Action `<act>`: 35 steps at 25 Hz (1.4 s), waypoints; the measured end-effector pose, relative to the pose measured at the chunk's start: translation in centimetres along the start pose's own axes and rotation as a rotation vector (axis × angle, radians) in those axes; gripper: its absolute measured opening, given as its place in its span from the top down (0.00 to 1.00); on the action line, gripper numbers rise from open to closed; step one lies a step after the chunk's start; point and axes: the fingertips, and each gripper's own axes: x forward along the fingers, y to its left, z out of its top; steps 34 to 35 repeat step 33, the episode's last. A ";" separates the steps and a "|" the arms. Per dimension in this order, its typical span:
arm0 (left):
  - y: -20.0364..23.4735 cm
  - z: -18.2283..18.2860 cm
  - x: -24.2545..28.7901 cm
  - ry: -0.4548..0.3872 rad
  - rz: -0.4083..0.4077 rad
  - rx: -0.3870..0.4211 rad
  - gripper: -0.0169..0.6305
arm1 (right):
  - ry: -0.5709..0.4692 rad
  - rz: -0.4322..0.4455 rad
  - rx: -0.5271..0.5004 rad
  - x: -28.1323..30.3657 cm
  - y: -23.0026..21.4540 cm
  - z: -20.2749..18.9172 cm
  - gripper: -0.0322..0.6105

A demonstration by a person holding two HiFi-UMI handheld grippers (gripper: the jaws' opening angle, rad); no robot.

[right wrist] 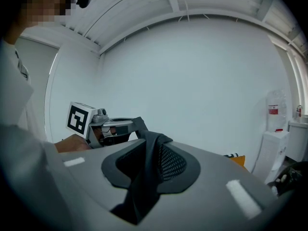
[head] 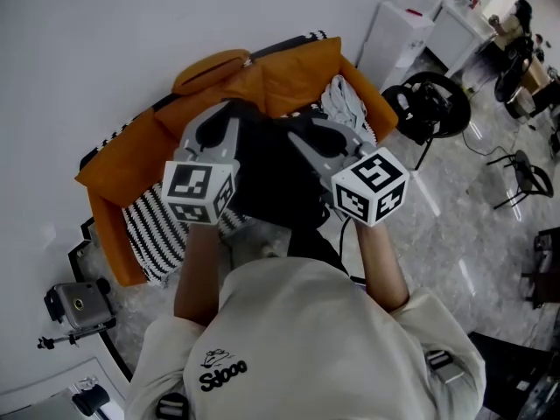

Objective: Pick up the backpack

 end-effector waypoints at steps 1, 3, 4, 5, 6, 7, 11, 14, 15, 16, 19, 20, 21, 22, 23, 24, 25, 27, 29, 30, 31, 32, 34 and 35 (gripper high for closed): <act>-0.1 0.3 -0.3 -0.004 0.000 0.003 0.95 | -0.005 0.003 -0.004 -0.2 0.3 0.2 0.82; -0.2 1.0 -0.8 -0.012 0.001 0.008 0.95 | -0.015 0.011 -0.015 -0.6 0.7 0.7 0.82; -0.3 1.3 -1.0 -0.018 0.003 0.011 0.95 | -0.020 0.015 -0.019 -0.7 0.9 0.9 0.82; -0.4 1.6 -1.2 -0.024 0.003 0.014 0.95 | -0.024 0.019 -0.023 -0.8 1.0 1.1 0.83; -0.4 1.8 -1.4 -0.030 0.004 0.017 0.95 | -0.027 0.022 -0.026 -0.9 1.2 1.2 0.83; -0.5 1.9 -1.6 -0.035 0.006 0.019 0.95 | -0.030 0.026 -0.029 -1.0 1.4 1.3 0.83; -0.5 2.2 -2.2 -0.044 0.012 0.025 0.95 | -0.027 0.035 -0.040 -1.1 1.9 1.3 0.83; -0.3 2.1 -2.5 -0.041 0.015 0.025 0.95 | -0.022 0.038 -0.035 -0.9 2.2 1.2 0.83; -0.3 2.1 -2.6 -0.040 0.016 0.024 0.95 | -0.021 0.038 -0.034 -0.8 2.2 1.2 0.83; -0.3 2.0 -2.5 -0.038 0.016 0.024 0.95 | -0.021 0.038 -0.033 -0.8 2.2 1.1 0.83; -0.3 1.7 -2.5 -0.034 0.016 0.021 0.95 | -0.014 0.038 -0.033 -0.7 2.2 0.8 0.83; -0.2 1.5 -2.6 -0.032 0.016 0.019 0.95 | -0.011 0.038 -0.032 -0.7 2.3 0.7 0.83; -0.2 1.3 -2.6 -0.029 0.015 0.017 0.95 | -0.008 0.038 -0.032 -0.7 2.3 0.5 0.83; -0.2 1.2 -2.6 -0.026 0.014 0.015 0.95 | -0.005 0.038 -0.030 -0.6 2.4 0.4 0.83; -0.3 1.0 -2.6 -0.022 0.012 0.013 0.95 | -0.001 0.038 -0.028 -0.6 2.3 0.2 0.83; -0.3 0.7 -2.5 -0.018 0.011 0.011 0.95 | 0.003 0.037 -0.026 -0.7 2.3 0.0 0.83; -0.4 0.5 -2.4 -0.014 0.010 0.008 0.95 | 0.007 0.037 -0.024 -0.7 2.2 -0.2 0.83; -0.4 0.1 -2.3 -0.009 0.008 0.002 0.95 | 0.015 0.037 -0.021 -0.6 2.1 -0.5 0.83; -0.4 -0.3 -2.2 -0.005 0.008 -0.004 0.95 | 0.023 0.038 -0.020 -0.4 2.1 -0.8 0.83; -0.3 -0.5 -2.2 -0.002 0.008 -0.007 0.95 | 0.026 0.039 -0.019 -0.3 2.1 -0.9 0.83; -0.1 -0.7 -2.1 0.002 0.008 -0.010 0.95 | 0.030 0.039 -0.017 -0.2 2.1 -1.1 0.83; 0.0 -1.0 -2.1 0.007 0.007 -0.013 0.95 | 0.034 0.040 -0.015 -0.1 2.1 -1.3 0.83; 0.1 -1.2 -2.0 0.012 0.007 -0.016 0.95 | 0.038 0.041 -0.013 0.1 2.2 -1.5 0.83; 0.1 -1.2 -2.0 0.012 0.007 -0.016 0.95 | 0.038 0.041 -0.013 0.1 2.2 -1.5 0.83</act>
